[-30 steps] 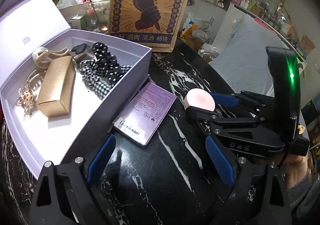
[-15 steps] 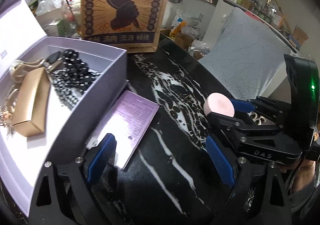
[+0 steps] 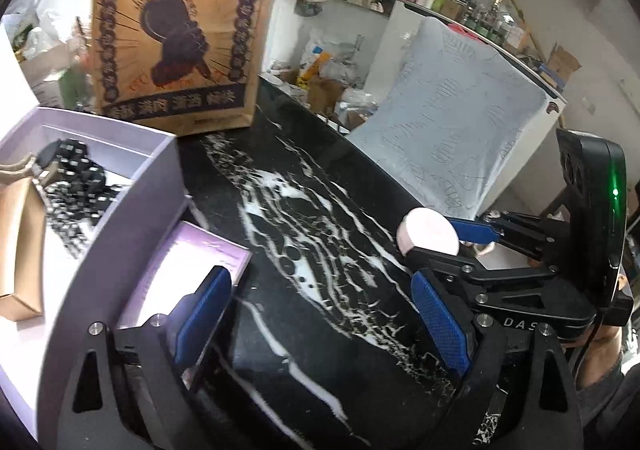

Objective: Organize rigid objects
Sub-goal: 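Grasp the pink round compact with the left tool, then grasp the purple card with the right tool while the left tool holds the compact, then lift and carry the compact and purple card with both tools toward the lavender box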

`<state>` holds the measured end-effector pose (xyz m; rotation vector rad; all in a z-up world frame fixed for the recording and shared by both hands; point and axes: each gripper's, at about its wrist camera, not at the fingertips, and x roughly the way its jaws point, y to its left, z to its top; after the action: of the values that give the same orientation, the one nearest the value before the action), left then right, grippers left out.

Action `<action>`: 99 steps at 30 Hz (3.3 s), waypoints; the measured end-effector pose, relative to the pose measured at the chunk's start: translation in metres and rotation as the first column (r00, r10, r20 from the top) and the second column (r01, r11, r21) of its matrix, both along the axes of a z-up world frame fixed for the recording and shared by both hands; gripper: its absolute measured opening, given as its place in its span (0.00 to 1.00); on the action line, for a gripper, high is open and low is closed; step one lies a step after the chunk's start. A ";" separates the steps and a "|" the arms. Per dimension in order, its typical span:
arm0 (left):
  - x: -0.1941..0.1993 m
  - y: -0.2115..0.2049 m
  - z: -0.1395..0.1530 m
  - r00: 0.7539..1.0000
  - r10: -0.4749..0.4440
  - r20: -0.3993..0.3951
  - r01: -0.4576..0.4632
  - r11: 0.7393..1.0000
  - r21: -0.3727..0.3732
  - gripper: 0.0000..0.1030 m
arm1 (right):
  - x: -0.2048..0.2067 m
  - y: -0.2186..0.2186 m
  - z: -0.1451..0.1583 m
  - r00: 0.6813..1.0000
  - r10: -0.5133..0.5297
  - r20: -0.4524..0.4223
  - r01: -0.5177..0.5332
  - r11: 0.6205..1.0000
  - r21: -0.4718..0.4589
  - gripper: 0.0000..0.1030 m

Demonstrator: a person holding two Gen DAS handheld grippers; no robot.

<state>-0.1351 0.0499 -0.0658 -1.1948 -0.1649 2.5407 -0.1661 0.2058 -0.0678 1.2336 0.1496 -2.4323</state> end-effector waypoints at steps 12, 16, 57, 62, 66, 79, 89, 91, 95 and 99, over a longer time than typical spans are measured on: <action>0.046 -0.023 0.022 0.989 0.142 -0.025 -0.144 0.986 -0.082 0.90 | 0.005 -0.026 -0.001 0.998 0.064 -0.003 -0.064 0.998 0.011 0.50; 0.060 -0.029 0.028 0.983 0.182 -0.025 -0.184 0.973 -0.142 0.90 | 0.011 -0.039 0.008 0.997 0.067 -0.047 -0.066 0.998 0.023 0.84; 0.078 -0.115 0.044 0.932 0.359 0.044 -0.357 0.933 -0.050 0.90 | -0.004 -0.170 -0.010 0.887 0.462 -0.015 -0.461 0.886 0.051 0.91; 0.076 -0.102 0.048 0.944 0.328 0.029 -0.326 0.944 -0.051 0.90 | 0.010 -0.141 0.007 0.910 0.410 -0.058 -0.409 0.912 0.025 0.91; 0.070 -0.083 0.051 0.959 0.284 0.015 -0.284 0.958 -0.042 0.90 | 0.021 -0.111 0.024 0.934 0.348 -0.084 -0.346 0.938 0.033 0.91; 0.032 -0.005 0.035 0.996 0.090 0.019 -0.090 0.996 -0.024 0.90 | 0.047 -0.012 0.037 0.988 0.134 -0.071 -0.130 0.989 0.064 0.91; -0.003 0.042 0.008 0.993 -0.090 0.071 0.092 0.995 -0.038 0.90 | 0.061 0.029 0.018 1.000 0.004 -0.017 -0.004 0.999 0.043 0.91; -0.010 0.048 0.004 0.991 -0.110 0.074 0.113 0.993 -0.039 0.90 | 0.062 0.033 0.016 1.000 -0.008 -0.005 0.008 0.999 0.033 0.91; -0.016 0.060 0.003 0.987 -0.155 0.042 0.157 0.985 -0.067 0.90 | 0.065 0.038 0.015 1.000 -0.027 -0.002 0.027 0.999 0.031 0.91; -0.018 0.073 -0.002 0.980 -0.195 0.029 0.197 0.974 -0.115 0.86 | 0.066 0.040 0.015 0.999 -0.038 0.002 0.038 0.999 0.023 0.91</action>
<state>-0.1528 0.1233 -0.0677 -1.2120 0.0961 2.3962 -0.1002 0.2462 -0.0531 1.2603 0.1556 -2.4684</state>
